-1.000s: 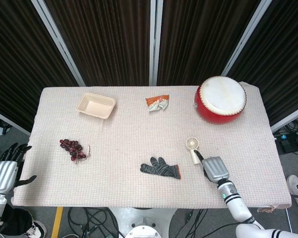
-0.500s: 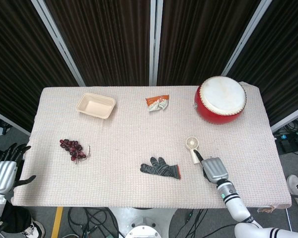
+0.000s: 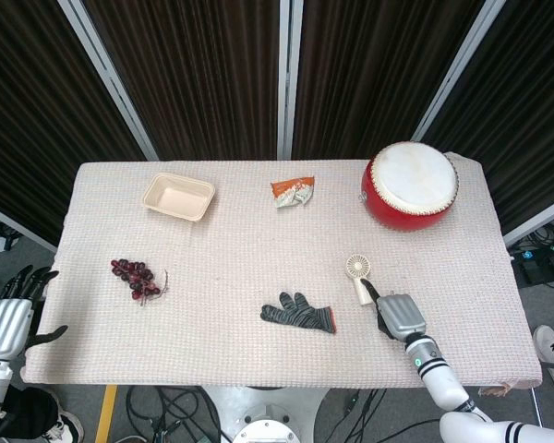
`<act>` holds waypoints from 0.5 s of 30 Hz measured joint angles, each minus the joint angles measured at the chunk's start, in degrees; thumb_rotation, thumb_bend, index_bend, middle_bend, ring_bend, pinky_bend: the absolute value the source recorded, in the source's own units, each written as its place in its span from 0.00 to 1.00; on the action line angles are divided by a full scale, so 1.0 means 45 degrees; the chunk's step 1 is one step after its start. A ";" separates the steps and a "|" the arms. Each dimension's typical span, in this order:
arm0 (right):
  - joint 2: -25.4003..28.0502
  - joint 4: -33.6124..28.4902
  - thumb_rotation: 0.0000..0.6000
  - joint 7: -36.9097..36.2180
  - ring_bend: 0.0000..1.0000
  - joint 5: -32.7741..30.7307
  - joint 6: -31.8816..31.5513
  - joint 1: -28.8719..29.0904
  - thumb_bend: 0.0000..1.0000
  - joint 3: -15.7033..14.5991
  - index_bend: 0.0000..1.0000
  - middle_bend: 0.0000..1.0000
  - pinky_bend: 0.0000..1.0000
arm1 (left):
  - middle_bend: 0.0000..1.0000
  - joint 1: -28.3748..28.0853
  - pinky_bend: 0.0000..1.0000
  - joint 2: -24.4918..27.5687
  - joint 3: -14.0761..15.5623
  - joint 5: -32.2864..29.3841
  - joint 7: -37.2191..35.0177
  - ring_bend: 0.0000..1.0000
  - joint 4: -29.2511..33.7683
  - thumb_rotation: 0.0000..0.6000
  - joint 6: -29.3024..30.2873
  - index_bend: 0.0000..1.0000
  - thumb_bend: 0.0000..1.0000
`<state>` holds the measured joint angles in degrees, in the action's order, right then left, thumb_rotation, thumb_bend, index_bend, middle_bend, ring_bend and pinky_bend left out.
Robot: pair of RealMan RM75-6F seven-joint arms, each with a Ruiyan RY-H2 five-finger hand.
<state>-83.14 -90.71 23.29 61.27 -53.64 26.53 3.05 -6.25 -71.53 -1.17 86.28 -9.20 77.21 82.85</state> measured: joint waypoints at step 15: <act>0.2411 -0.1482 1.00 -0.1701 0.64 0.3543 -0.4696 -0.1989 1.00 -0.0325 0.00 0.70 0.62 | 0.11 0.0013 0.15 0.0179 0.0062 0.0244 0.0514 0.01 0.0659 1.00 0.0197 0.15 0.00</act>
<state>-72.29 -97.38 15.63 77.21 -74.77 17.58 1.59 -6.19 -70.73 -0.89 87.37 -6.89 80.18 83.74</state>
